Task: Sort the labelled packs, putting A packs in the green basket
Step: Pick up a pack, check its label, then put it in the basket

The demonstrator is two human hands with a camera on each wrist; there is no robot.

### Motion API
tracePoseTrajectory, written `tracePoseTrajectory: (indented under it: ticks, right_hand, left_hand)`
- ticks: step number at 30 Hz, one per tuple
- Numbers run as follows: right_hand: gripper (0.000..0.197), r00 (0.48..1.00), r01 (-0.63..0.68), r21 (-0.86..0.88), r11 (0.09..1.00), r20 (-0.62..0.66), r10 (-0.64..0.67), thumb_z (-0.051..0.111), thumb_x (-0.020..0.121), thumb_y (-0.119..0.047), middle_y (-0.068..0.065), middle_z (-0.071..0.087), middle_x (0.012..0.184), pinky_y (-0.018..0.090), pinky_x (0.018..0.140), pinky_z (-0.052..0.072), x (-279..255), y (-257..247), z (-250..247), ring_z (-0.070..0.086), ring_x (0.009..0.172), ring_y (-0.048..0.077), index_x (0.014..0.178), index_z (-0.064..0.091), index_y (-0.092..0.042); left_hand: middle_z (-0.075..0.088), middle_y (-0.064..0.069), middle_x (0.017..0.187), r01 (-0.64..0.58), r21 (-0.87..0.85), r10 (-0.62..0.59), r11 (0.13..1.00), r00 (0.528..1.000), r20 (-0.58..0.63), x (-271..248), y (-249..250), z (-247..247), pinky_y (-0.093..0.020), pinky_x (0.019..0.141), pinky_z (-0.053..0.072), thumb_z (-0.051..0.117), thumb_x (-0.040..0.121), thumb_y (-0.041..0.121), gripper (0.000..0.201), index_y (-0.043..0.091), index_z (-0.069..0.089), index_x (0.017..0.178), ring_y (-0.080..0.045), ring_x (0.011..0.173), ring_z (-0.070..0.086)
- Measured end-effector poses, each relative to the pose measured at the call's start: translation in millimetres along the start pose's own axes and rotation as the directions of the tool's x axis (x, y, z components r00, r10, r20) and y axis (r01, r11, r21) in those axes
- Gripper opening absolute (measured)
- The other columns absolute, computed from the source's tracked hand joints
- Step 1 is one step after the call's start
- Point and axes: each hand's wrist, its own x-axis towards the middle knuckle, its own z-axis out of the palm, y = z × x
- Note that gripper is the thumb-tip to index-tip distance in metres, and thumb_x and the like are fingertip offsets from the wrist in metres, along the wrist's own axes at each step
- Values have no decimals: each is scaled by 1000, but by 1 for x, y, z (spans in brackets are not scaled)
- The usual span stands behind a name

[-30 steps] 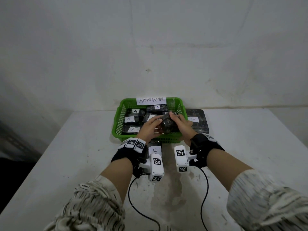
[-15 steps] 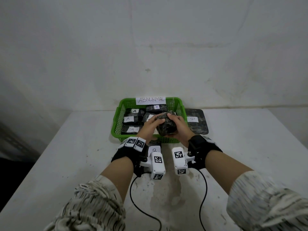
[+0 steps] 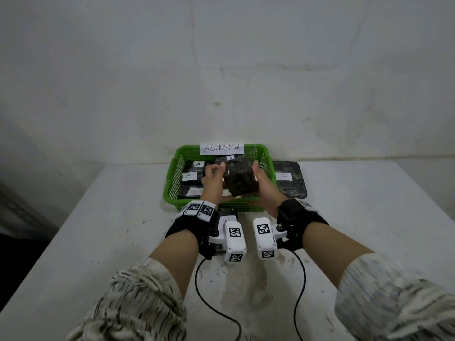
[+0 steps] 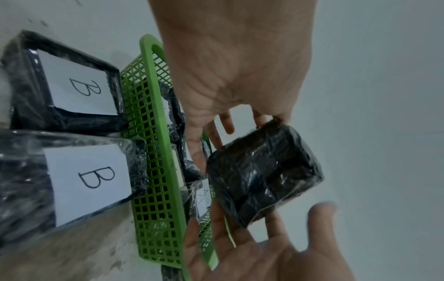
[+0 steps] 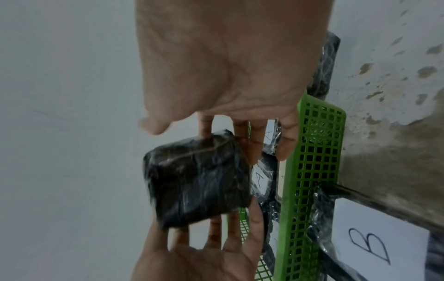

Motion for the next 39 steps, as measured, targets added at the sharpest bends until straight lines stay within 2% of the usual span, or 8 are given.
tracePoseTrajectory:
  ticks: [4,9,16,21,25,31,35,39]
  right_hand:
    - [45,999,-40,-60,997,24,42,27,94,-63,-3,57,119,38,86,44,-1,-3,2,55,110,19,120,50,-34]
    - [59,996,32,-270,962,-66,-52,34,95,-59,10,61,84,31,60,53,3,0,3,58,65,20,111,59,-8]
    - [38,1000,-8,-255,967,0,9,47,94,-51,10,59,123,32,77,49,8,8,3,59,103,19,102,43,-14]
    - [33,1000,-6,-96,995,-30,3,52,95,-43,5,59,116,32,65,53,6,6,4,60,96,14,111,42,-16]
    - [27,992,66,-100,993,-104,-77,51,97,-35,11,61,109,38,78,56,12,7,2,63,88,17,107,46,-11]
    - [20,999,-32,65,997,-14,33,52,97,-32,8,61,110,38,76,54,10,7,-3,62,97,24,103,48,-14]
    - [18,1000,-3,77,997,-29,6,59,92,-15,10,62,103,33,69,55,11,7,-2,62,91,23,106,50,-11]
    - [26,995,27,36,999,-94,-24,65,88,-11,18,62,109,32,68,57,13,7,0,64,91,25,109,50,-10]
  left_hand:
    - [55,-10,133,102,-134,-92,986,993,74,4,0,-5,-55,97,44,25,87,70,71,19,53,130,-29,121,51]
    - [59,-10,127,17,-25,-13,1000,986,168,-8,-1,-3,-49,98,46,46,74,68,75,18,50,131,-25,117,56]
    - [64,-9,109,-1,33,-2,999,995,95,5,-10,-8,-44,96,49,58,90,26,46,8,46,131,-25,101,62]
    - [60,-14,117,-7,38,1,999,986,164,4,-6,-6,-45,98,47,56,92,21,32,15,51,123,-27,105,60]
    - [61,-9,114,74,20,-77,997,971,227,1,-6,-8,-46,98,46,54,93,24,25,18,53,117,-26,111,56]
    - [64,-6,95,-6,49,-2,999,985,172,2,-6,-6,-42,87,49,45,95,7,29,21,54,120,-24,91,61]
    - [60,-18,118,45,59,-54,997,986,155,5,-10,-5,-34,82,48,40,98,19,30,14,54,123,-25,98,57]
    - [66,-10,108,85,-11,-81,996,979,186,3,-9,-4,-33,85,49,35,99,40,36,18,62,108,-19,94,62]
